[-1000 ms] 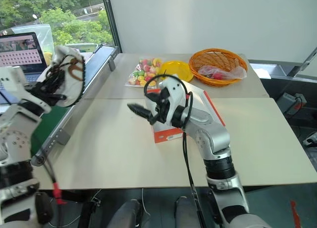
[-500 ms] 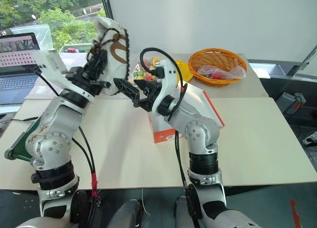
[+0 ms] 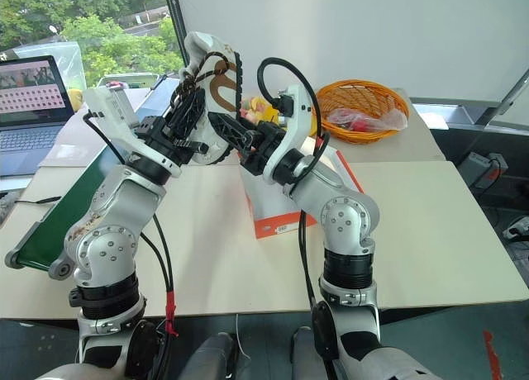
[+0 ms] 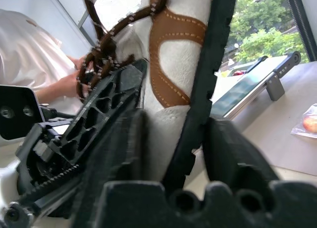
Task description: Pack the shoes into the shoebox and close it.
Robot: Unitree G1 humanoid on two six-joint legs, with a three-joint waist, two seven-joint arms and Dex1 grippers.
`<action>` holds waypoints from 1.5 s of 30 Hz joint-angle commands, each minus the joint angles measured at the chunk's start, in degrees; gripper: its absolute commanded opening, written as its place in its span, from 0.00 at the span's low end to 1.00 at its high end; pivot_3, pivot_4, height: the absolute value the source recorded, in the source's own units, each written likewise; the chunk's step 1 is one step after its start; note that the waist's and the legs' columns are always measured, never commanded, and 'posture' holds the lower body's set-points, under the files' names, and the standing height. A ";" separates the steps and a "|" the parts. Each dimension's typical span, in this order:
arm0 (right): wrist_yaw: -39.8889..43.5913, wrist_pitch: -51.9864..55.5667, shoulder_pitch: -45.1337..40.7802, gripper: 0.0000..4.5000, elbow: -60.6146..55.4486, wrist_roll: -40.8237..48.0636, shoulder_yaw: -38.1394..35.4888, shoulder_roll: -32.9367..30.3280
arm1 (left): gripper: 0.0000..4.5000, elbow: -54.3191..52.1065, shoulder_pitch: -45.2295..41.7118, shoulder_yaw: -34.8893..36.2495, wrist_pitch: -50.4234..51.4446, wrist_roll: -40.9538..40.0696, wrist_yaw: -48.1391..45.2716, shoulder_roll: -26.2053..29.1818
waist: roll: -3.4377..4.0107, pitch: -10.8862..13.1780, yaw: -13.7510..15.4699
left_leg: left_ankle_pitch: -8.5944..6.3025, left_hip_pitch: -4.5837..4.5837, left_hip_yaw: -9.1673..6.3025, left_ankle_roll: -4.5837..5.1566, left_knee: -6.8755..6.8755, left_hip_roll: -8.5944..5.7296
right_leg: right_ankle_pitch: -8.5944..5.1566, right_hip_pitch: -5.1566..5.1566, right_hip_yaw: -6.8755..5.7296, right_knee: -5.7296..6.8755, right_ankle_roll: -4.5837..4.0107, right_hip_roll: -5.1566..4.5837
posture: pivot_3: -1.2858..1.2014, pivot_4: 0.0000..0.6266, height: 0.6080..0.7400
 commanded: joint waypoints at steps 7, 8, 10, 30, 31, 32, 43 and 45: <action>1.58 -0.92 -1.37 0.10 -1.40 2.11 1.51 0.01 | 0.28 -3.39 0.65 1.07 3.18 -5.99 1.64 0.80 | 0.00 0.00 0.00 | 0.00 -0.02 0.00 0.00 0.00 0.00 | 0.00 -0.01 0.00 -0.01 0.00 0.00 | 0.52 0.24 1.00; 1.71 -0.96 -1.38 0.10 -1.35 1.99 1.63 -0.18 | 0.35 -3.92 1.44 1.17 4.18 -6.97 1.57 1.32 | 0.00 0.00 -0.10 | 0.00 -0.01 0.00 0.00 0.00 0.00 | 0.00 -0.01 0.00 -0.01 0.00 0.00 | 0.52 0.24 1.00; 2.05 -1.24 -1.28 0.10 -1.06 0.95 1.99 -1.31 | 0.51 -4.98 3.80 2.18 8.30 -12.09 0.89 3.94 | 0.01 0.01 -0.25 | 0.00 0.00 0.03 0.01 -0.01 0.04 | 0.00 -0.03 0.03 -0.01 0.00 0.04 | 0.52 0.24 1.00; 8.30 -3.00 0.11 0.10 23.81 -16.63 4.95 -24.36 | 0.62 -6.55 10.11 1.59 13.34 -17.62 -3.97 17.16 | 0.05 0.04 -0.05 | -0.01 -0.03 0.18 0.01 -0.08 0.14 | 0.03 0.01 0.20 -0.21 -0.08 0.14 | 0.52 0.24 1.00; 8.95 -3.33 0.61 0.10 24.57 -17.45 5.56 -24.50 | 0.62 -6.85 10.24 1.44 13.29 -17.69 -3.63 16.83 | 0.06 0.04 -0.15 | -0.01 -0.04 0.26 0.02 -0.10 0.15 | 0.03 -0.04 0.27 -0.22 -0.09 0.15 | 0.52 0.24 1.00; 9.51 -3.68 0.96 0.10 25.20 -18.19 5.97 -24.62 | 0.62 -7.18 10.42 1.31 13.25 -17.81 -3.28 16.54 | 0.06 0.04 -0.20 | -0.01 -0.05 0.33 0.02 -0.13 0.15 | 0.03 -0.07 0.34 -0.21 -0.09 0.15 | 0.52 0.24 1.00; 12.19 -3.55 -0.68 0.10 29.88 -27.03 11.18 -25.41 | 0.62 -9.25 12.49 0.02 12.09 -17.35 -0.63 13.65 | 0.06 0.04 0.08 | -0.02 0.11 0.44 0.03 -0.13 0.16 | 0.03 0.06 0.44 -0.22 -0.08 0.18 | 0.52 0.24 1.00; 12.25 -4.40 -1.60 0.10 31.72 -29.54 12.69 -25.78 | 0.62 -9.76 12.76 -0.52 11.75 -17.23 -0.01 12.95 | 0.06 0.04 0.16 | -0.02 0.11 0.44 0.03 -0.12 0.16 | 0.03 0.06 0.44 -0.21 -0.08 0.18 | 0.52 0.24 1.00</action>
